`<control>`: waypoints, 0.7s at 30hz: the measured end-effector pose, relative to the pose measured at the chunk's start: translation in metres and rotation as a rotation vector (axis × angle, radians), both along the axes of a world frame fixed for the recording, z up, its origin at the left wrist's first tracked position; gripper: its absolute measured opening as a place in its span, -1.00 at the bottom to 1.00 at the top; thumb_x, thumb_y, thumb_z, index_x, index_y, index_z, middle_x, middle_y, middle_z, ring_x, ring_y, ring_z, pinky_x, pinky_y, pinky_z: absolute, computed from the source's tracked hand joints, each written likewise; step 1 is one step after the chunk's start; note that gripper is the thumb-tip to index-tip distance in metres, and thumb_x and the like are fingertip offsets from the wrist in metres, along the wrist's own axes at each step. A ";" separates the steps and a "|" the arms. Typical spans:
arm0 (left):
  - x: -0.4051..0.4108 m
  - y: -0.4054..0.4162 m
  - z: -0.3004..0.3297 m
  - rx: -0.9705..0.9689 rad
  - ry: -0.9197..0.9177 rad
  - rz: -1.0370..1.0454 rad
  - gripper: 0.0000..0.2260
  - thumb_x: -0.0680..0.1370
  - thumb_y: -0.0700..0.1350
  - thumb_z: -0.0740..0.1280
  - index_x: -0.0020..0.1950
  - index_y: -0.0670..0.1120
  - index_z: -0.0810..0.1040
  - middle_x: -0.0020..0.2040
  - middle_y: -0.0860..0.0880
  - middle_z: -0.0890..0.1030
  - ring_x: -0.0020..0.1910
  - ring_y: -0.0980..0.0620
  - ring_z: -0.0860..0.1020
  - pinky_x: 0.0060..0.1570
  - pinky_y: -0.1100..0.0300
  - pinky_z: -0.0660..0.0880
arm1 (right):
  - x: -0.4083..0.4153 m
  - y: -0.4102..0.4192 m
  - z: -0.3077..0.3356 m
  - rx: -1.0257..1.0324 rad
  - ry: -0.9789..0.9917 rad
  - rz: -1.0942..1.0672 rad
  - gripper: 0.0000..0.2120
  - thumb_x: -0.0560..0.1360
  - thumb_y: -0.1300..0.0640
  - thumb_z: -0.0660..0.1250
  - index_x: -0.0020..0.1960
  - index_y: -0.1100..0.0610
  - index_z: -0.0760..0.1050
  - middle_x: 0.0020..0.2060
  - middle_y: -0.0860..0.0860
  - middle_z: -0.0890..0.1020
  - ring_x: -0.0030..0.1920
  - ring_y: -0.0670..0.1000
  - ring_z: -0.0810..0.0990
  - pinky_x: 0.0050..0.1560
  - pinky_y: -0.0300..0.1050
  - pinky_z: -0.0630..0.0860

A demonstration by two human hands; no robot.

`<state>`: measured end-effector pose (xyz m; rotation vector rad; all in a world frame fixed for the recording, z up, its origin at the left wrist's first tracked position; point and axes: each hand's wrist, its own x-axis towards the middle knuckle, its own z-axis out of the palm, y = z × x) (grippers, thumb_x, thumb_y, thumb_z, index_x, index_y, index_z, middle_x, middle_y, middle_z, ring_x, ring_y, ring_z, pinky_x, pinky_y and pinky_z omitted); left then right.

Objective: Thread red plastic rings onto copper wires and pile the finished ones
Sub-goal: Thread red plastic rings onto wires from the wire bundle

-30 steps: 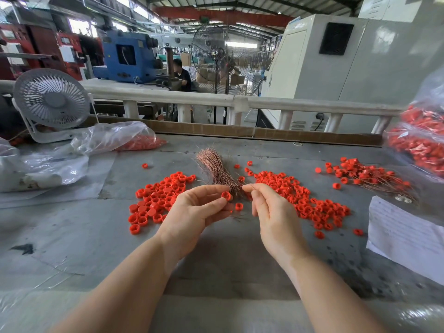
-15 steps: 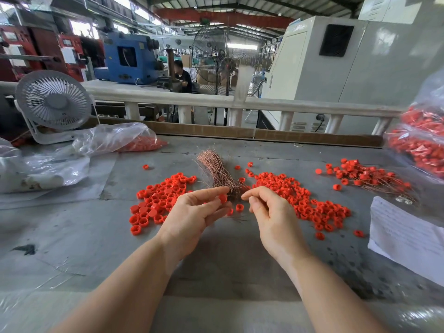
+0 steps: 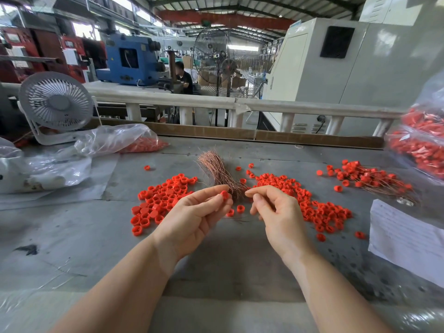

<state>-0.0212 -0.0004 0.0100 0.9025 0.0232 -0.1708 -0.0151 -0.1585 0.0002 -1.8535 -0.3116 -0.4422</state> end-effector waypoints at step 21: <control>0.000 0.001 0.000 -0.019 0.041 -0.060 -0.83 0.31 -0.34 0.30 -0.27 -0.21 0.69 -0.26 -0.17 0.65 -0.30 0.03 0.65 -0.30 0.28 0.59 | -0.004 0.001 0.003 0.136 0.077 0.160 -0.80 0.52 0.35 0.24 -0.19 0.10 0.50 -0.47 -0.02 0.60 -0.43 -0.13 0.48 -0.35 -0.30 0.42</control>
